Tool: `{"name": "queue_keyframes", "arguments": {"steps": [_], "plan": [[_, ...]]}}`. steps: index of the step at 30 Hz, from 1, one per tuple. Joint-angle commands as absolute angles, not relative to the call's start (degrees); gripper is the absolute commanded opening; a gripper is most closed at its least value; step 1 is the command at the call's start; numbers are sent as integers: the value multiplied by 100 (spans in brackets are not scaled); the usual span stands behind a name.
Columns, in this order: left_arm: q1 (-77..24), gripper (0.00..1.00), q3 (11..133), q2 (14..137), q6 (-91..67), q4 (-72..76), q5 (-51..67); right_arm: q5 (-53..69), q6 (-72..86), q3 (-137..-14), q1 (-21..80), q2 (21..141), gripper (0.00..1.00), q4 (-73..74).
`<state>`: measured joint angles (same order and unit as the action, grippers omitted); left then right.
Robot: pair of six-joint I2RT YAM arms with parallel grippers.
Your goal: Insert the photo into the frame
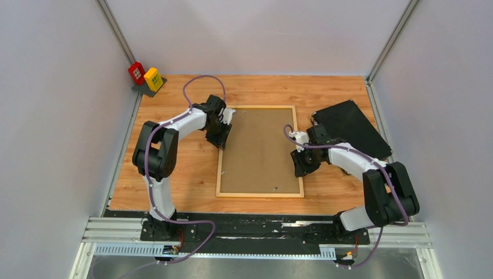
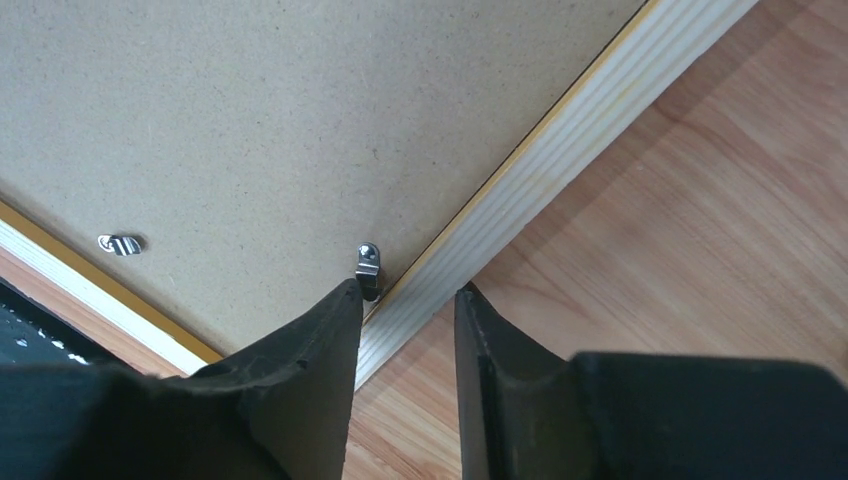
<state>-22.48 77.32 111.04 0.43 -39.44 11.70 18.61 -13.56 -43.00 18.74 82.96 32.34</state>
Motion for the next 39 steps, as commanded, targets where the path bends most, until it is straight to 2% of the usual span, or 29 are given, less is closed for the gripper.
{"name": "queue_keyframes", "arguments": {"steps": [1, 11, 15, 17, 21, 24, 28, 39], "plan": [[-2267, 0, 7759, 11402, 285, -3836, 1224, 1534, -1428, -4490, 1923, 8402, 32, 2897], [-2268, 0, 7761, 11443, 315, -3849, 1219, 1540, -1477, -4600, 1925, 8342, 21, 2883], [-2268, 0, 7748, 11434, 332, -3850, 1200, 1506, -1418, -4776, 1927, 8327, 20, 2821], [-2268, 0, 7742, 11435, 334, -3850, 1211, 1478, -1402, -4842, 1927, 8308, 23, 2791], [-2268, 0, 7745, 11444, 337, -3844, 1221, 1456, -1372, -4891, 1930, 8308, 43, 2783], [-2268, 0, 7755, 11458, 338, -3845, 1222, 1483, -1363, -4851, 1930, 8289, 50, 2789], [-2268, 0, 7762, 11469, 330, -3850, 1226, 1520, -1388, -4787, 1930, 8271, 53, 2824], [-2267, 0, 7767, 11470, 335, -3865, 1230, 1752, -1710, -4483, 1923, 8070, 52, 3144]]}}
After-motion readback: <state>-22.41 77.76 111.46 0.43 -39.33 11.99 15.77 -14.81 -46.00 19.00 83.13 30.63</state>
